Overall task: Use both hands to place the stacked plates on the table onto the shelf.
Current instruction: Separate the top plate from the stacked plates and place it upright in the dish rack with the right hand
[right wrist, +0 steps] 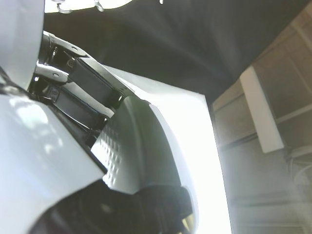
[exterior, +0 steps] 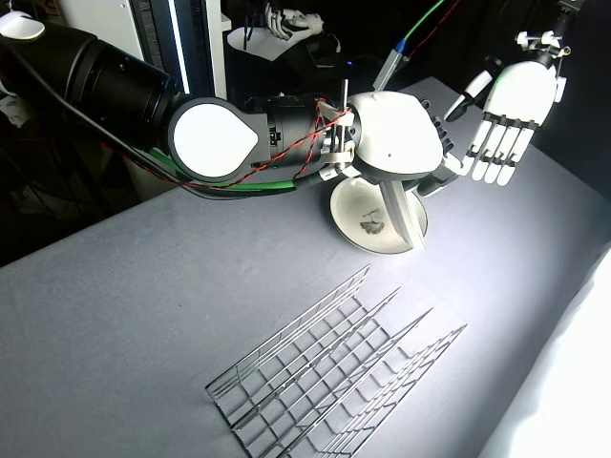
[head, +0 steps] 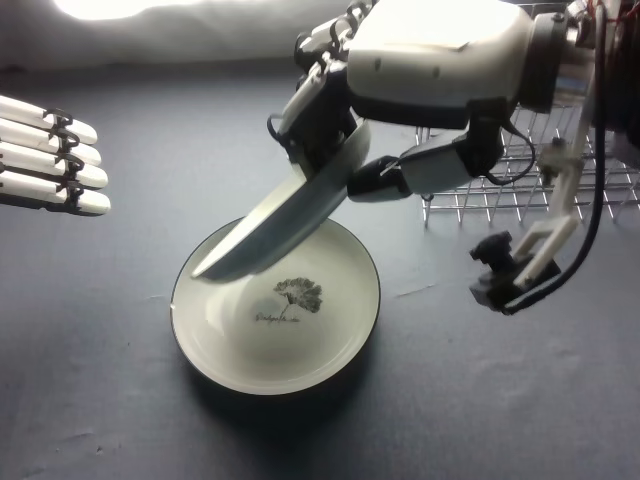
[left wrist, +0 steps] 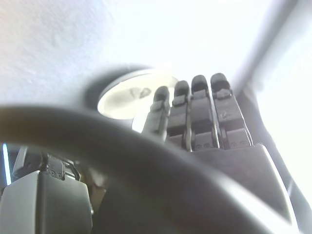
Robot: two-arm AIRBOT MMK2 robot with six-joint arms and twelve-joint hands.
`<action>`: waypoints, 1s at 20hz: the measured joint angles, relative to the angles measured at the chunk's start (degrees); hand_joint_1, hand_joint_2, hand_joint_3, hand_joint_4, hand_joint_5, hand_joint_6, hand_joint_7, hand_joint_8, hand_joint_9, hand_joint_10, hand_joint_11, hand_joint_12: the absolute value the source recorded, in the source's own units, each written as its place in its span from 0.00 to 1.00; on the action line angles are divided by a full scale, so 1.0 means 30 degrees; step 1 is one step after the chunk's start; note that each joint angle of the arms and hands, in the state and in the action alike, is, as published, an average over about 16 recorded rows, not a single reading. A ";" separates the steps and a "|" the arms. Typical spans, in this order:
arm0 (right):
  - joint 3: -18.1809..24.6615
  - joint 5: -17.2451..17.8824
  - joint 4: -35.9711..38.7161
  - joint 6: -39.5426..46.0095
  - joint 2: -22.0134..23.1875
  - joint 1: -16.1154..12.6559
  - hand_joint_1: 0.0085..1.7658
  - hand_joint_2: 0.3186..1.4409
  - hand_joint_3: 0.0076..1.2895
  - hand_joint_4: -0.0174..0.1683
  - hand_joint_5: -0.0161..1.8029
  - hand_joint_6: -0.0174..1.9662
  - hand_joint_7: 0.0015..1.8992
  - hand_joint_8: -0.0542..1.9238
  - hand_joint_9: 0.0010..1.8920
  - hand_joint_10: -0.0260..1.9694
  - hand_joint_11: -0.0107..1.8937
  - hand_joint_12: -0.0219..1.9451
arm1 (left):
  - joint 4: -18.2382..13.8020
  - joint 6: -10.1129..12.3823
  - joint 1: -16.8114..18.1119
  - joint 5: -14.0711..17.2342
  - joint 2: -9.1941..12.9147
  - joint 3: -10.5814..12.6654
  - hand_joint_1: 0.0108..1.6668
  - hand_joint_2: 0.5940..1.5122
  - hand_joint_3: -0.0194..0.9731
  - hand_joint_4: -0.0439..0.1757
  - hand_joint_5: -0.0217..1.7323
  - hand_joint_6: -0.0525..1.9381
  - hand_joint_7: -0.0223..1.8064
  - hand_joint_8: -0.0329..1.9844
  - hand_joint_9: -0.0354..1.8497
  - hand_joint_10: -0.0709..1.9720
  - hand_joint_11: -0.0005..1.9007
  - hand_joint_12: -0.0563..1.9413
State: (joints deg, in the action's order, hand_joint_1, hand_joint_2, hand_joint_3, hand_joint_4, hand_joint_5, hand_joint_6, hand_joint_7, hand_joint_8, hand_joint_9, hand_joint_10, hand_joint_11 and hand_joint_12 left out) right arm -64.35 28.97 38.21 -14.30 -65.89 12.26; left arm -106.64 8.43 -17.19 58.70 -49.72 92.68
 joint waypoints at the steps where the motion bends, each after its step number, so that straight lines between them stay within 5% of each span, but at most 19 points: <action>1: 0.0003 -0.0127 -0.0402 0.0052 0.0000 -0.0171 0.77 0.63 0.00 0.06 0.50 0.50 0.56 0.44 0.46 0.62 0.26 0.80 | -0.0031 0.0000 0.0000 0.0025 0.0002 0.0028 0.00 0.60 0.02 0.23 0.02 0.03 0.02 0.02 0.03 0.04 0.01 0.04; 8: 0.0022 -0.1779 -0.3324 0.0479 0.0000 -0.1460 0.77 0.63 0.00 0.05 0.50 0.50 0.56 0.45 0.45 0.63 0.25 0.80 | -0.0190 -0.0002 0.0000 0.0207 0.0000 0.0262 0.00 0.60 0.02 0.23 0.02 0.03 0.02 0.02 0.03 0.04 0.01 0.04; 20: 0.0033 -0.6652 -0.8762 0.0884 0.0002 -0.3691 0.77 0.63 0.00 0.05 0.50 0.50 0.55 0.47 0.46 0.65 0.25 0.82 | -0.0367 -0.0015 -0.0001 0.0719 -0.0035 0.0746 0.00 0.60 0.02 0.23 0.02 0.03 0.02 0.02 0.03 0.04 0.01 0.04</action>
State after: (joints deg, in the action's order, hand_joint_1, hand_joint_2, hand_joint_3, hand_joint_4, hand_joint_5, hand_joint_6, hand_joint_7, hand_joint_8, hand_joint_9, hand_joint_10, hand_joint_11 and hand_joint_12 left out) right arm -64.25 9.02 11.92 -11.65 -65.88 1.19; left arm -107.74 8.38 -17.19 60.86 -49.83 94.92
